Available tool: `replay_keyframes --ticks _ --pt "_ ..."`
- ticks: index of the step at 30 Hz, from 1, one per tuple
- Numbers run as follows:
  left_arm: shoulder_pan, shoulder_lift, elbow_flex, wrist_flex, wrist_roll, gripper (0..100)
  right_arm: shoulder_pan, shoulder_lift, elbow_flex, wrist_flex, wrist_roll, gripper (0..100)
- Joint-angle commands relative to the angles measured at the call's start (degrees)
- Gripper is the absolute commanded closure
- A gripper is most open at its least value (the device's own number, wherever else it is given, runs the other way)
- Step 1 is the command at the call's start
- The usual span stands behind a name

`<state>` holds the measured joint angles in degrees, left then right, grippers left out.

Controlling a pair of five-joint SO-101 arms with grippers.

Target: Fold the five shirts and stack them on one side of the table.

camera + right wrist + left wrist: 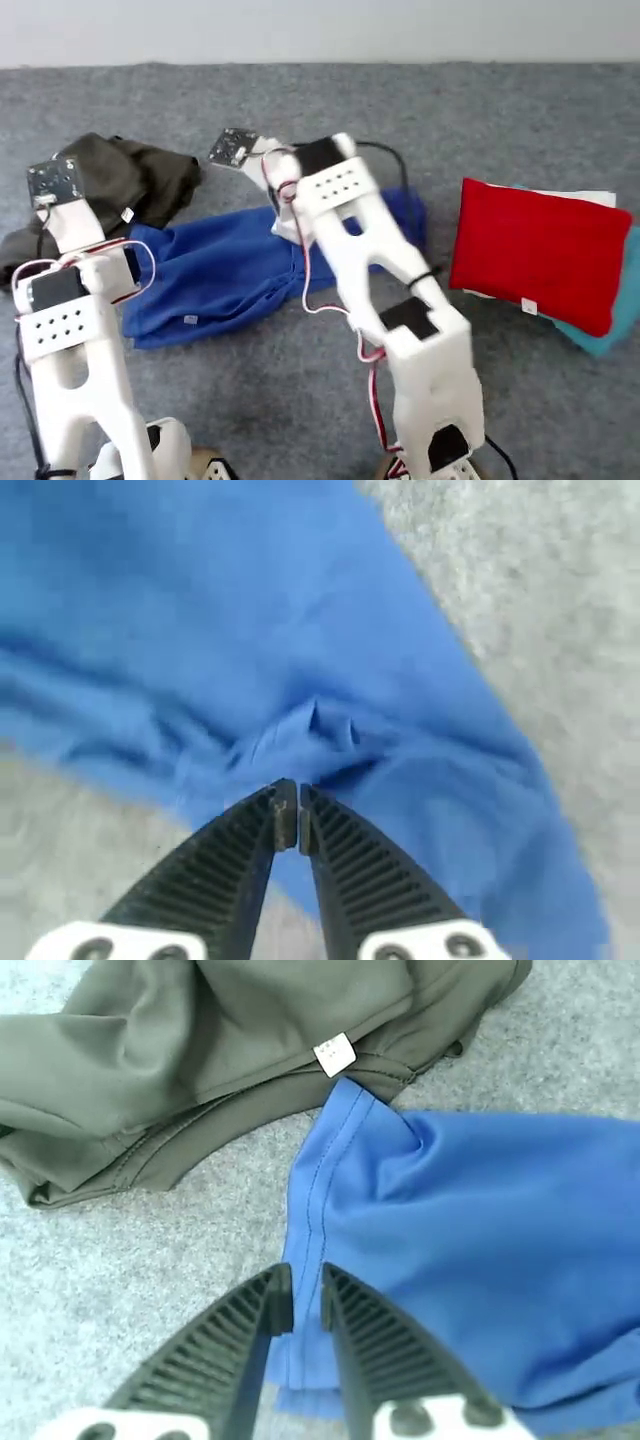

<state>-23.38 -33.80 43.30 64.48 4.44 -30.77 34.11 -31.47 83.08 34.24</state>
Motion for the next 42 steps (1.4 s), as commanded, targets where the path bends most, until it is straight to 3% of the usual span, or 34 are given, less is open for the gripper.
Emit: replay_keyframes --ticks 1,6,15,19,24,34,37,42 --pt "-0.1 -1.1 -2.9 2.2 0.3 89 -0.5 7.1 -0.9 -4.2 -2.5 99.0" --pt "-1.5 -1.1 -2.8 4.7 0.3 80 -0.6 12.3 -1.0 -3.9 -2.7 99.0" --pt "-2.8 -0.5 -9.7 10.1 0.5 73 0.1 -2.8 -5.4 -3.4 -2.7 99.0" --pt "-4.4 15.5 -12.1 12.1 4.9 70 1.1 -8.9 -5.5 -0.7 -2.6 99.0" --pt "-4.6 39.4 -25.5 18.1 8.5 69 1.1 -9.8 -5.4 3.0 -2.5 99.0" --pt "-4.5 58.1 -38.5 16.8 8.4 70 1.1 -9.8 -5.3 3.6 -2.5 99.0" --pt "-4.3 62.4 -39.0 16.8 8.2 75 1.1 -9.8 -5.3 3.6 -2.5 99.0" --pt "-3.9 63.8 -41.0 18.3 3.6 98 1.2 -9.8 -5.3 3.5 -2.5 99.0"
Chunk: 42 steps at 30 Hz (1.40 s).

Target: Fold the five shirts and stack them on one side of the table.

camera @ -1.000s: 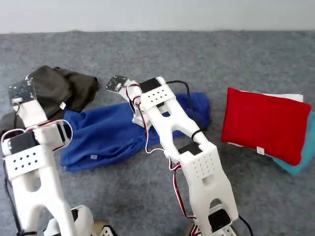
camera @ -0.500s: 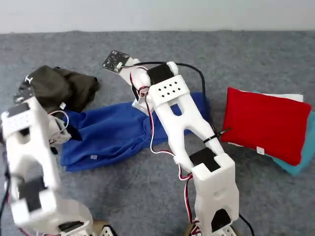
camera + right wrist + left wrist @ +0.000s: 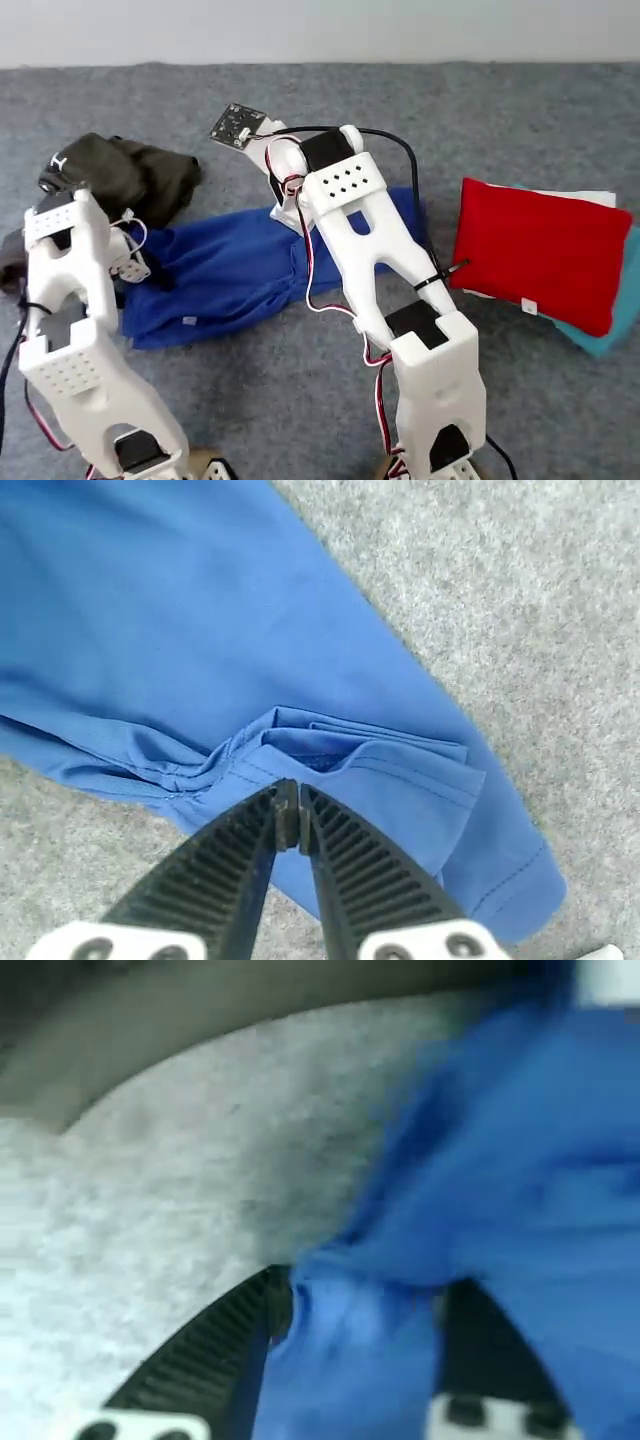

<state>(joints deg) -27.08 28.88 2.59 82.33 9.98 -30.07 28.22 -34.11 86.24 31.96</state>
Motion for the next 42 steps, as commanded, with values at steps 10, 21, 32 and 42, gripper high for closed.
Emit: replay_keyframes --ticks 10,21,32,42 --pt "-4.3 -6.0 -0.2 7.2 -11.6 99 4.5 -4.9 -3.0 0.0 -0.4 99.0" --pt "11.7 -31.2 -0.2 14.1 -11.6 99 14.2 -12.0 -3.0 -1.9 -0.5 99.0" --pt "38.3 -29.5 -5.1 6.7 2.0 99 24.8 -14.2 -2.9 -1.3 -0.5 99.0" --pt "47.6 -7.1 -33.2 4.7 10.0 99 28.2 -13.8 -2.7 -1.3 -0.7 99.0"
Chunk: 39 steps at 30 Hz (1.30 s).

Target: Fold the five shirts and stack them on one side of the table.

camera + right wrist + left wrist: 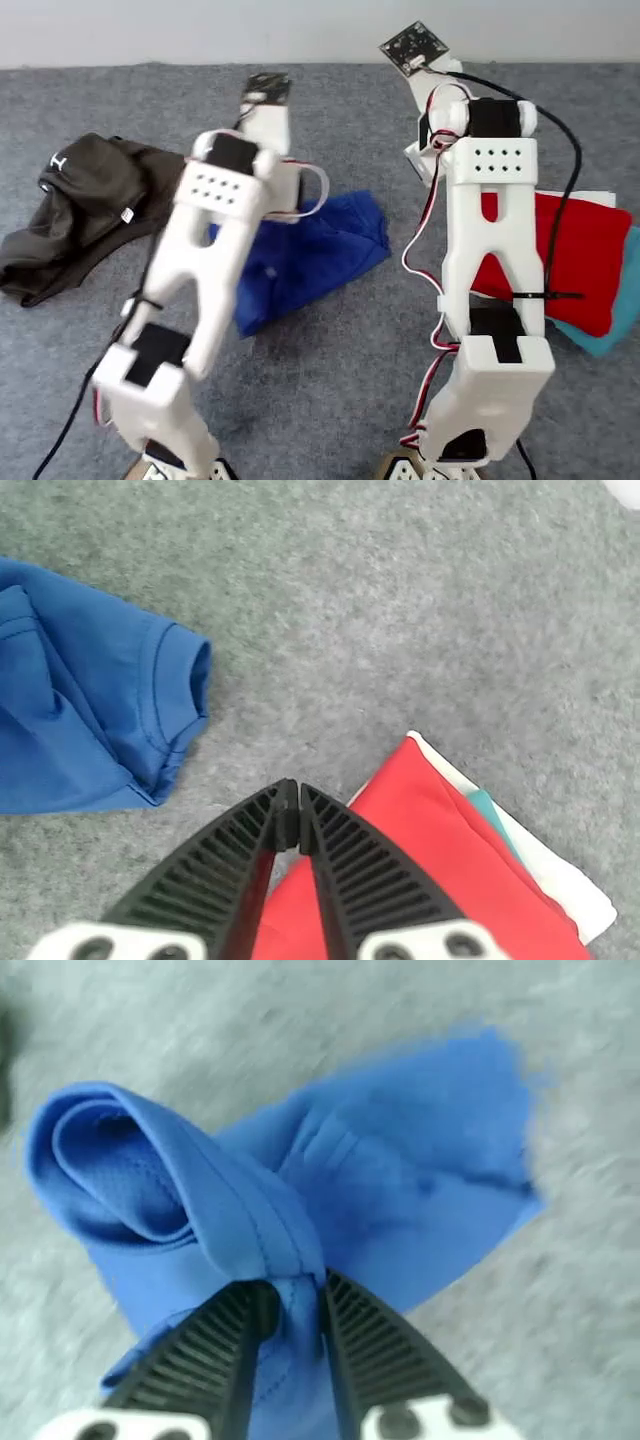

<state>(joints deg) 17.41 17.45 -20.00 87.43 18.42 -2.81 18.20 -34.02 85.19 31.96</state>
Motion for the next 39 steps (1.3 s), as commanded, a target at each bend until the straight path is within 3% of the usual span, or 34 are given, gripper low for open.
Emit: replay_keyframes --ticks 1,17,26,30,34,39 --pt "4.1 6.9 -13.5 -0.1 2.0 99 1.0 -3.7 -2.8 -0.2 -0.7 99.0" --pt "10.9 38.2 -56.7 12.8 4.7 98 2.3 0.5 -2.7 -0.7 -0.7 99.0" --pt "10.9 40.1 -61.9 13.0 12.2 79 2.4 0.7 -2.7 -0.7 -0.7 99.0" --pt "10.4 34.9 -62.2 13.2 12.0 73 2.0 0.8 -2.9 -0.8 -1.4 99.0" --pt "2.8 26.6 -61.6 13.2 11.9 76 -1.0 1.4 -2.8 0.3 -6.1 99.0" --pt "-10.3 20.9 -55.5 13.2 9.8 88 -9.7 2.0 -2.9 4.8 -6.3 99.0"
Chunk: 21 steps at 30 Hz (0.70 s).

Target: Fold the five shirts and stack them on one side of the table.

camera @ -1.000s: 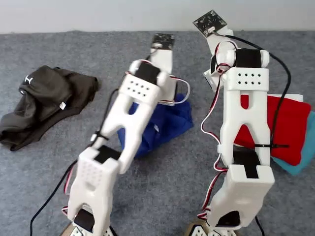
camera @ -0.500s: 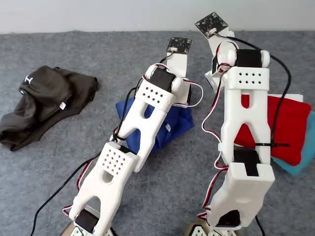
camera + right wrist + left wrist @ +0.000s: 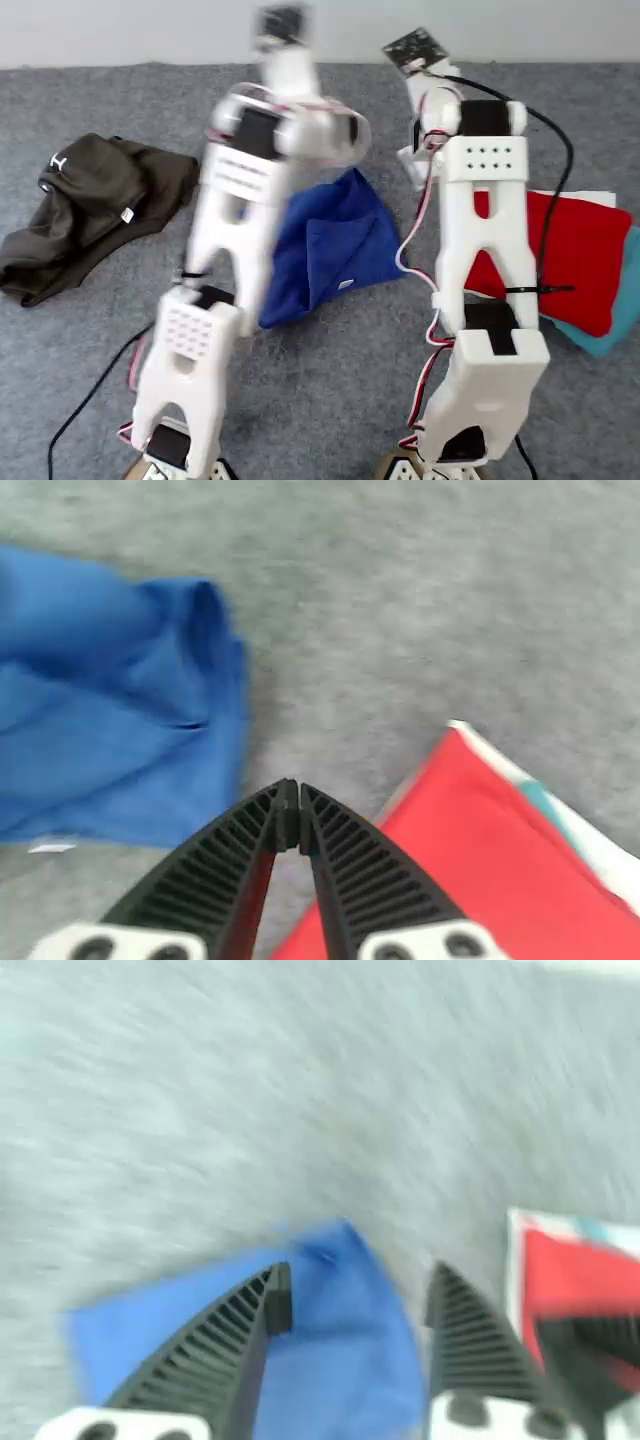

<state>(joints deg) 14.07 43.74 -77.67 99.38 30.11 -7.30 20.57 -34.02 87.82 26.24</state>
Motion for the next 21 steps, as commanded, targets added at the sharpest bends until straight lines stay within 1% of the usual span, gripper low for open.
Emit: replay_keyframes --ticks 1,4,5,8,12,16,19,21 --pt "-9.1 -5.9 4.1 1.2 -3.5 91 -7.6 -0.3 -2.7 2.4 -0.5 99.0" --pt "-14.4 -7.7 10.4 1.2 -9.6 99 -14.3 0.1 -2.7 1.6 -0.6 99.0" --pt "-15.6 -8.5 13.3 1.2 -10.9 99 -16.3 0.8 -2.7 0.8 -0.6 99.0" --pt "-19.3 -13.3 25.2 1.2 -11.3 99 -20.8 5.6 -2.7 -0.6 -0.6 99.0" --pt "-21.8 -22.9 43.4 -0.9 -11.6 99 -24.7 14.3 -3.0 -0.7 -0.6 99.0" --pt "-23.1 -33.8 63.9 -11.4 -11.6 99 -25.1 19.9 -3.1 -0.6 -0.2 99.0" --pt "-23.2 -40.9 79.4 -22.5 -13.2 99 -22.7 20.4 -3.1 0.3 1.8 99.0" --pt "-23.2 -44.2 88.1 -29.3 -13.2 99 -21.0 20.2 -3.0 3.3 3.2 99.0"
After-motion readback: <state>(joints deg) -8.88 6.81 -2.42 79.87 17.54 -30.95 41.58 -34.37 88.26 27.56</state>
